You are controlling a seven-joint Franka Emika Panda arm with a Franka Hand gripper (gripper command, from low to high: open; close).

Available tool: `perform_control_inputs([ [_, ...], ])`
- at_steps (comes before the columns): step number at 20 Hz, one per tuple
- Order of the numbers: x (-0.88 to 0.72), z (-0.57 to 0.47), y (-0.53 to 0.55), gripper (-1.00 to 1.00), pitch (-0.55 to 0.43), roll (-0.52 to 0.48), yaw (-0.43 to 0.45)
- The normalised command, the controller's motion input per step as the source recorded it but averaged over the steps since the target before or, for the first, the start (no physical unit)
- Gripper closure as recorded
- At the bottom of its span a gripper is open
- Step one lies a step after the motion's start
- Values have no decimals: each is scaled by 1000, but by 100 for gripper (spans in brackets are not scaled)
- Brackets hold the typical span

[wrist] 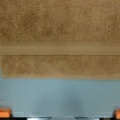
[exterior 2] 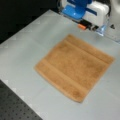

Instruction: Folding a towel twice

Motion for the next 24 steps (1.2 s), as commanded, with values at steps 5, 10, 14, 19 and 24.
perform_control_inputs([
  [5,153,36,87,-100,277,28,36],
  [10,362,45,225,-100,261,-38,-117],
  [14,458,108,257,-100,368,-69,-224],
  [19,593,38,350,-100,291,-28,-306],
  [24,598,-56,383,-100,216,-11,-356],
])
